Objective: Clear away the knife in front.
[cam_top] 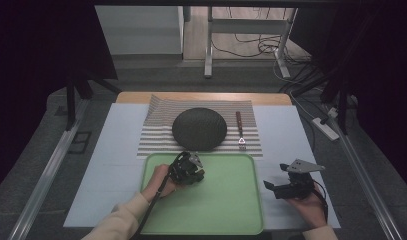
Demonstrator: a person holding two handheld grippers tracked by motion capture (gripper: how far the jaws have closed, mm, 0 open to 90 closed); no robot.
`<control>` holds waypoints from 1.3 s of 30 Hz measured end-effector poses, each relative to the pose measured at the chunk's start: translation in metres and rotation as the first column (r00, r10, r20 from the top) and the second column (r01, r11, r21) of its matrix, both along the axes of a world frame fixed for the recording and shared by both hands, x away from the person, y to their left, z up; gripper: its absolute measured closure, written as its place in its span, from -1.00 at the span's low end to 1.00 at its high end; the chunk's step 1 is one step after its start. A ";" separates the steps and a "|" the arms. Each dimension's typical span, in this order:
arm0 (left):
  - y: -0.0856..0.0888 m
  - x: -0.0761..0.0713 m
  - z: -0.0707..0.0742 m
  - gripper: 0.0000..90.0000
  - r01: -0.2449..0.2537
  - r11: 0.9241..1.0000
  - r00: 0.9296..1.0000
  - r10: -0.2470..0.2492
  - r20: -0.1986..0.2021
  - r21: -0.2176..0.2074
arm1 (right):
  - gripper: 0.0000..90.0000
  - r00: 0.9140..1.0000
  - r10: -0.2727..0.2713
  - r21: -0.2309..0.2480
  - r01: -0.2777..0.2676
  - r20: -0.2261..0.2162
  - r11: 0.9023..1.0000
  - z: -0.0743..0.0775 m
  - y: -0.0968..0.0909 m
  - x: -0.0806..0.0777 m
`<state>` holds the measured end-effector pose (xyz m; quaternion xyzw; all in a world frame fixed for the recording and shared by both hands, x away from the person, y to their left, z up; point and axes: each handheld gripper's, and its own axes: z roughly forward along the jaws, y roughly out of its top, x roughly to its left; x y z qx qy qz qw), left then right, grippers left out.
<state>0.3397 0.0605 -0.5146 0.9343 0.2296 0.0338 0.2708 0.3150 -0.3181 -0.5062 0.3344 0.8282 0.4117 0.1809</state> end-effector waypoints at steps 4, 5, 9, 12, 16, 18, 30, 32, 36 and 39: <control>0.010 0.004 0.000 0.97 -0.032 0.999 0.999 0.032 0.009 0.005 | -0.83 1.000 0.000 0.001 0.000 -0.001 1.000 0.000 0.000 0.000; 0.010 0.004 0.000 0.97 -0.032 0.999 0.999 0.032 0.009 0.005 | -0.83 1.000 0.000 0.001 0.000 -0.001 1.000 0.000 0.000 0.000; 0.024 0.010 -0.001 0.97 -0.076 0.997 0.997 0.076 0.010 -0.001 | -0.83 1.000 -0.001 -0.002 0.001 0.000 1.000 0.000 0.000 0.000; 0.040 0.016 -0.002 0.97 -0.122 0.992 0.992 0.123 0.007 -0.004 | -0.83 1.000 -0.002 -0.003 0.002 0.000 1.000 0.000 0.000 0.000; 0.057 0.021 -0.004 0.97 -0.177 0.984 0.984 0.176 -0.009 -0.023 | -0.83 1.000 -0.003 -0.005 0.003 0.000 1.000 0.000 0.000 0.000; 0.063 0.022 -0.005 0.97 -0.197 0.980 0.980 0.197 -0.010 -0.027 | -0.83 1.000 -0.003 -0.005 0.003 0.001 1.000 0.000 0.000 0.000; 0.093 0.016 -0.006 0.97 -0.282 0.959 0.959 0.283 0.009 -0.011 | -0.83 1.000 -0.003 -0.005 0.003 0.002 1.000 0.000 0.000 -0.001; 0.100 0.014 -0.006 0.97 -0.300 0.954 0.954 0.300 0.004 -0.015 | -0.83 1.000 -0.003 -0.005 0.003 0.001 1.000 0.000 0.000 0.000; 0.112 0.008 -0.006 0.97 -0.329 0.944 0.944 0.329 0.000 -0.021 | -0.83 1.000 -0.007 -0.005 0.007 0.002 1.000 0.000 0.000 0.000; 0.116 0.006 -0.006 0.97 -0.344 0.939 0.939 0.344 0.001 -0.021 | -0.83 1.000 -0.007 -0.004 0.007 0.002 1.000 0.000 0.000 0.000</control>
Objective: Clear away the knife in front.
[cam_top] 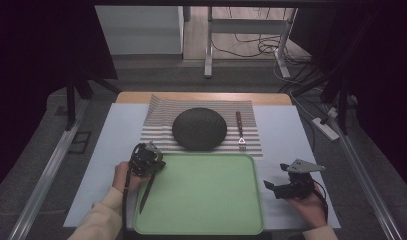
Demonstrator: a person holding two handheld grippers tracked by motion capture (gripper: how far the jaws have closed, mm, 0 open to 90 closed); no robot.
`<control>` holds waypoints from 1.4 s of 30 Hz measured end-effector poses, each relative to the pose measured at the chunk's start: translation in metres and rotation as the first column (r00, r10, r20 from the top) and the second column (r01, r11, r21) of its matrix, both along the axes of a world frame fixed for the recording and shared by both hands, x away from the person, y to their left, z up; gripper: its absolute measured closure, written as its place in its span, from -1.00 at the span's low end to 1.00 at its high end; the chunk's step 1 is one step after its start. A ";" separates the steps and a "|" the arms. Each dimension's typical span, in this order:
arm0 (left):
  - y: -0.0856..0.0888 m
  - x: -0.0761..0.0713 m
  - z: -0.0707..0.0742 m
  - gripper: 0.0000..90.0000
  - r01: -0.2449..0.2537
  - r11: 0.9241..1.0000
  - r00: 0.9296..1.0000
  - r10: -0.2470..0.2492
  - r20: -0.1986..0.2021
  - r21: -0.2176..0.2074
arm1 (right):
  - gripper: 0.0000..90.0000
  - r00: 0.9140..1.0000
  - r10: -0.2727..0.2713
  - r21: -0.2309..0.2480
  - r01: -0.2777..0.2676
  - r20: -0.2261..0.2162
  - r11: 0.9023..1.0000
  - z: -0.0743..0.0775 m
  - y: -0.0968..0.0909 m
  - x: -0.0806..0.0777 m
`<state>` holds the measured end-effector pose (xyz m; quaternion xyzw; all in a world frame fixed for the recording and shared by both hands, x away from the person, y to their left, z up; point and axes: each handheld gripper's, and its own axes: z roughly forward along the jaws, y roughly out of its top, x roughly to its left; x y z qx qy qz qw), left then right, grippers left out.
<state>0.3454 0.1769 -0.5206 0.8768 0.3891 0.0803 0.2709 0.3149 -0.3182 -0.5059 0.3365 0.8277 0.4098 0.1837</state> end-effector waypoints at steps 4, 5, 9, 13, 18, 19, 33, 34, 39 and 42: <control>0.008 -0.005 -0.002 0.97 -0.024 1.000 1.000 0.024 -0.005 -0.004 | -0.83 1.000 0.001 0.001 -0.001 0.000 1.000 0.000 0.000 0.000; 0.011 -0.008 -0.003 0.97 -0.035 0.999 0.999 0.035 -0.010 -0.013 | -0.83 1.000 0.001 0.003 -0.001 0.000 1.000 0.000 0.000 0.000; 0.015 -0.013 -0.003 0.97 -0.049 0.998 0.999 0.048 -0.012 -0.026 | -0.83 1.000 0.003 0.005 -0.003 -0.002 1.000 0.000 0.000 0.001; 0.018 -0.018 0.000 0.97 -0.067 0.997 0.998 0.068 0.015 -0.023 | -0.83 1.000 0.003 0.006 -0.003 -0.002 1.000 0.000 0.000 0.001; 0.023 -0.023 0.007 0.97 -0.085 0.994 0.994 0.089 0.061 -0.065 | -0.83 1.000 0.001 0.006 -0.001 0.002 1.000 0.000 0.001 0.000; 0.028 -0.029 0.011 0.97 -0.096 0.989 0.990 0.107 0.093 -0.114 | -0.83 1.000 0.001 0.006 -0.001 0.001 1.000 0.000 0.000 0.000; 0.068 -0.076 0.013 -0.28 -0.223 0.941 0.951 0.267 0.157 -0.255 | -0.83 1.000 0.007 0.013 -0.008 0.015 1.000 0.001 0.000 -0.001; 0.069 -0.078 0.012 -0.28 -0.234 0.940 0.948 0.277 0.155 -0.249 | -0.83 1.000 0.009 0.013 -0.009 0.017 1.000 0.002 0.000 -0.001; 0.073 -0.080 0.009 -0.37 -0.245 0.941 0.946 0.285 0.155 -0.234 | -0.83 0.999 0.023 0.028 -0.024 0.043 0.999 0.004 0.000 -0.003; 0.073 -0.079 0.009 -0.38 -0.242 0.941 0.947 0.282 0.154 -0.235 | -0.83 0.998 0.030 0.039 -0.032 0.056 0.999 0.004 0.000 -0.004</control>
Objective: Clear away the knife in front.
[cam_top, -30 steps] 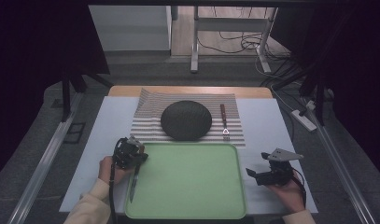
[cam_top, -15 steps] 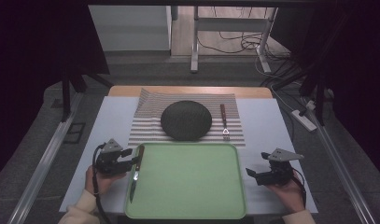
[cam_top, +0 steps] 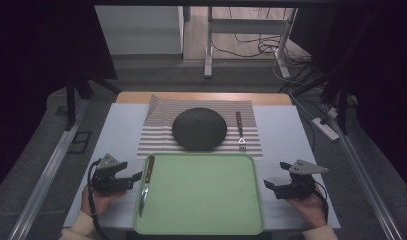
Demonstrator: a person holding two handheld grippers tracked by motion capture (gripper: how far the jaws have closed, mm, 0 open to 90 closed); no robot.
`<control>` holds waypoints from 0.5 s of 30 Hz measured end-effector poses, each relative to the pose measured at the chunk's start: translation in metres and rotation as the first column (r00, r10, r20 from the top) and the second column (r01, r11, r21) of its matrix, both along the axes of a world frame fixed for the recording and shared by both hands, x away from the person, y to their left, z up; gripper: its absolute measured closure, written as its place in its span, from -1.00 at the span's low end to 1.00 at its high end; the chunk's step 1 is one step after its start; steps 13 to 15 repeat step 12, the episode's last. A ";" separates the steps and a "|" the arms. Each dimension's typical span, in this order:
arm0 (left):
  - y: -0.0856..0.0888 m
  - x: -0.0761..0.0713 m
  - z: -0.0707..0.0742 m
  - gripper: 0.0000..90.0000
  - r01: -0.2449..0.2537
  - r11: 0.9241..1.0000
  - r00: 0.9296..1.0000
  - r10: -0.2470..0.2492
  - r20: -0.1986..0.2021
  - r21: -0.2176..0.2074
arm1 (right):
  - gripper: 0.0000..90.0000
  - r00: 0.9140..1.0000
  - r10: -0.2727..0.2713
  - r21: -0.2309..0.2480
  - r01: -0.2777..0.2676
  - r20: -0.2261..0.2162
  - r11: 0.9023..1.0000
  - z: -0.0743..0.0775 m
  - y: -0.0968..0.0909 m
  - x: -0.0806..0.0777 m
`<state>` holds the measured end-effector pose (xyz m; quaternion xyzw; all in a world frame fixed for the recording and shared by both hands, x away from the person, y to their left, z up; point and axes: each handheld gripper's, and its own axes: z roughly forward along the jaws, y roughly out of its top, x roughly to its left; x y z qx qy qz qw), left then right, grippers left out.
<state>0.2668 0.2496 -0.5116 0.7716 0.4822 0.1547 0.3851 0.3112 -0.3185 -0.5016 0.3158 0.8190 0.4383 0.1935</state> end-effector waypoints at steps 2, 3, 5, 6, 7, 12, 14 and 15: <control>-0.001 0.000 0.000 -0.39 0.012 1.000 1.000 -0.012 -0.003 0.009 | -0.83 1.000 -0.001 0.001 0.001 0.005 1.000 0.001 0.000 0.000; -0.001 0.000 0.000 -0.40 0.012 1.000 1.000 -0.012 -0.003 0.009 | -0.83 1.000 -0.001 0.001 0.001 0.005 1.000 0.001 0.000 0.000; -0.002 0.001 0.000 -0.41 0.017 1.000 1.000 -0.017 -0.007 0.006 | -0.83 1.000 0.001 0.002 -0.001 0.014 1.000 0.001 0.000 -0.001; -0.002 0.001 0.000 -0.41 0.017 1.000 1.000 -0.017 -0.007 0.006 | -0.83 1.000 0.001 0.002 -0.001 0.014 1.000 0.001 0.000 -0.001; -0.003 0.001 -0.001 -0.41 0.020 1.000 1.000 -0.020 -0.009 0.010 | -0.83 1.000 0.004 0.004 -0.004 0.017 1.000 0.002 0.000 -0.002; -0.005 0.002 -0.001 -0.43 0.023 1.000 1.000 -0.022 -0.007 0.017 | -0.83 1.000 0.003 0.002 -0.003 0.021 1.000 0.002 -0.001 -0.002; -0.005 0.002 -0.001 -0.43 0.023 1.000 1.000 -0.022 -0.007 0.017 | -0.83 1.000 0.003 0.002 -0.003 0.021 1.000 0.002 -0.001 -0.002; -0.005 0.002 -0.001 -0.43 0.023 1.000 1.000 -0.022 -0.007 0.017 | -0.83 1.000 0.003 0.002 -0.003 0.021 1.000 0.002 -0.001 -0.002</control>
